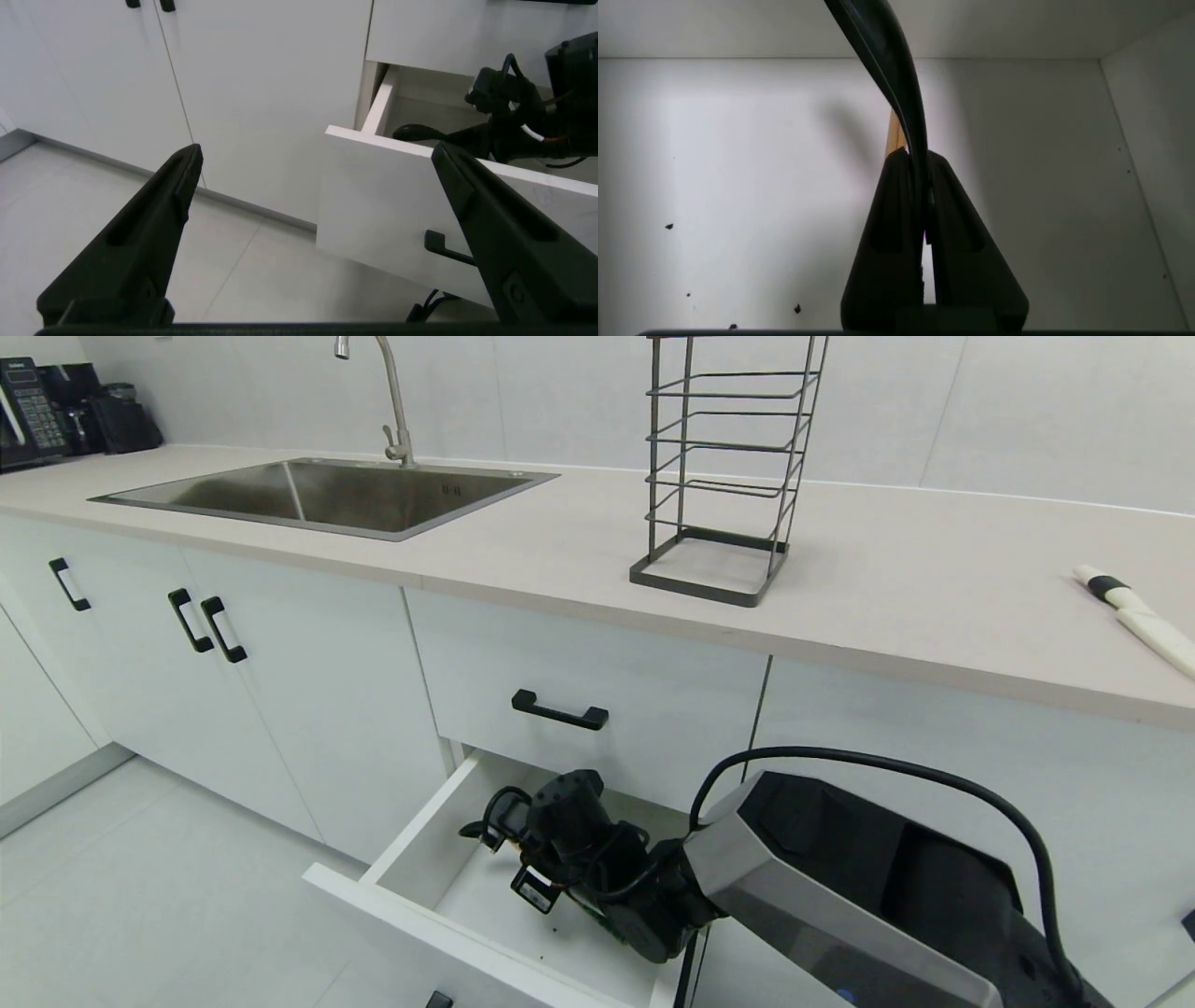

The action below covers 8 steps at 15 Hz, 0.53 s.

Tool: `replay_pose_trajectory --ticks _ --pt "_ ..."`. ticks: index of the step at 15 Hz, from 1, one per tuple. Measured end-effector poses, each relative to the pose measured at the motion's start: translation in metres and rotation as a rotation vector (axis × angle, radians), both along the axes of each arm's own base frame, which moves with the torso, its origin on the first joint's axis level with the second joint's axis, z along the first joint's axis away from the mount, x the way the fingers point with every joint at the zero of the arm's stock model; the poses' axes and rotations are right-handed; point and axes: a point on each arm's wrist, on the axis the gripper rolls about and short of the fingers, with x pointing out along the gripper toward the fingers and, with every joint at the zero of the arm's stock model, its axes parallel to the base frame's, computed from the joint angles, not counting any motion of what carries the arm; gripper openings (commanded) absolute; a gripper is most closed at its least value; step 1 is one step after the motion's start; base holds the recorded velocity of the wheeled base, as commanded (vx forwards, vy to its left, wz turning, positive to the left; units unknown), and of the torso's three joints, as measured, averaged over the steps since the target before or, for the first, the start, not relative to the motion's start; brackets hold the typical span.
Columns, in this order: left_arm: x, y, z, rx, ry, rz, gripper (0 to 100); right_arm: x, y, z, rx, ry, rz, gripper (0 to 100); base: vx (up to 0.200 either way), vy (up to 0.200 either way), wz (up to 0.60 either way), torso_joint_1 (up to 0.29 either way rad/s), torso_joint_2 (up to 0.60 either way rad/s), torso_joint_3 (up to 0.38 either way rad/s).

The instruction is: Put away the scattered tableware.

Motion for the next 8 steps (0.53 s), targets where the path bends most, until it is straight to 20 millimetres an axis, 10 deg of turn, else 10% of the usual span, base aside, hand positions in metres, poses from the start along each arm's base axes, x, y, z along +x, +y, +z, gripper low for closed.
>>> replay_pose_trajectory --ticks 5,6,8 --pt "0.0 0.0 0.0 0.0 0.0 0.0 100 0.0024 0.0021 -0.0056 0.016 0.022 0.048 0 0.0 0.0 0.0 0.0 0.0 0.0" --pt "0.0 0.0 0.0 0.0 0.0 0.0 100 0.0029 0.0022 -0.0063 0.013 0.027 0.049 100 0.0 0.0 0.0 0.0 0.0 0.0" --pt "0.0 0.0 0.0 0.0 0.0 0.0 100 0.0029 0.0023 -0.0071 0.008 0.031 0.05 100 0.0 0.0 0.0 0.0 0.0 0.0"
